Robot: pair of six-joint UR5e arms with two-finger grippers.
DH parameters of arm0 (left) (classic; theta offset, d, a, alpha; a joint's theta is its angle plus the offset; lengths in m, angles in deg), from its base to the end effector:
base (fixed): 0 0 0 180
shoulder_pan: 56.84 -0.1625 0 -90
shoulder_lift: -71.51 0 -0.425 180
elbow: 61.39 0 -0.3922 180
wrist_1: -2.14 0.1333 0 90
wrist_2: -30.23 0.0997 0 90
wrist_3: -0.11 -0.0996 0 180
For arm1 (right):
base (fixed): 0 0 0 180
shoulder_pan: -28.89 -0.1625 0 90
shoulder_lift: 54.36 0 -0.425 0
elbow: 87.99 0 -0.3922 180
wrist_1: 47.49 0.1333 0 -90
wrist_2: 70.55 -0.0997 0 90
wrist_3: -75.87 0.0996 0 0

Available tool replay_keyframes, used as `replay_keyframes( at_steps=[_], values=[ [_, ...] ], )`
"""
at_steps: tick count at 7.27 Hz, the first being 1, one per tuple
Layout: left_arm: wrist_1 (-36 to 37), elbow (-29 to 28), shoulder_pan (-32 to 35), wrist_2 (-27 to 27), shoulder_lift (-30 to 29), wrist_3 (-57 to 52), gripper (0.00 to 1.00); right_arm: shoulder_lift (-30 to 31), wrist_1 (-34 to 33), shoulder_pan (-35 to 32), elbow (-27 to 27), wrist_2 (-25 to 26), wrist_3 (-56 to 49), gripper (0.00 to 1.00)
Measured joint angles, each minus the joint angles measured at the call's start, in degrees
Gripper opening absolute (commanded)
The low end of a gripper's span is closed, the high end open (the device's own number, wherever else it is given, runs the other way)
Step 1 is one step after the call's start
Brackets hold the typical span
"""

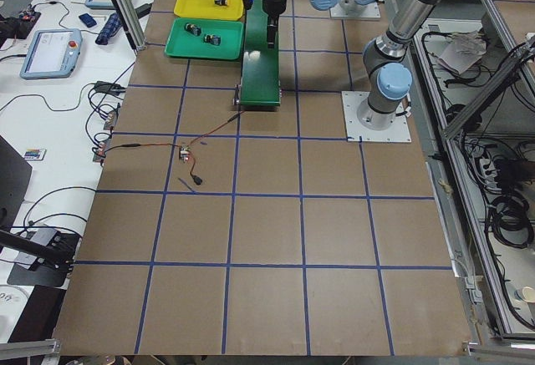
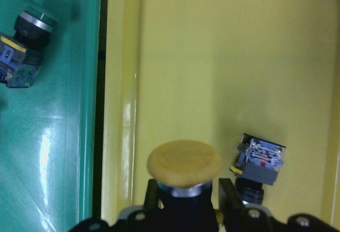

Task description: Sort buttons by color to trays

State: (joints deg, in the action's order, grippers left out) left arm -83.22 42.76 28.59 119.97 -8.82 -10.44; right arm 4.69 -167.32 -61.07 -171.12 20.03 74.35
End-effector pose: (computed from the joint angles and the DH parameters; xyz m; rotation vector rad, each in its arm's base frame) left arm -0.0999 -0.4289 0.4515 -0.1637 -3.1332 0.0053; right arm 0.1318 -0.6859 0.2779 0.0396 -3.1259 0.1568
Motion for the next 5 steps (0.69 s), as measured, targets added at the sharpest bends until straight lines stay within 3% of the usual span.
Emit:
replay_keyframes(
  at_steps=[1, 2, 5],
  values=[
    [0.01, 0.0, 0.0, 0.0, 0.0, 0.0, 1.0, -2.51, -0.01, -0.61, 1.65, -0.08, 1.12, 0.91],
    [0.01, 0.0, 0.0, 0.0, 0.0, 0.0, 1.0, -4.0, -0.2, -0.8, 2.08, 0.0, 1.37, 1.0],
    [0.02, 0.0, 0.0, 0.0, 0.01, 0.0, 1.0, -2.26, 1.13, -0.84, 1.97, 0.73, 0.94, 1.0]
  ],
)
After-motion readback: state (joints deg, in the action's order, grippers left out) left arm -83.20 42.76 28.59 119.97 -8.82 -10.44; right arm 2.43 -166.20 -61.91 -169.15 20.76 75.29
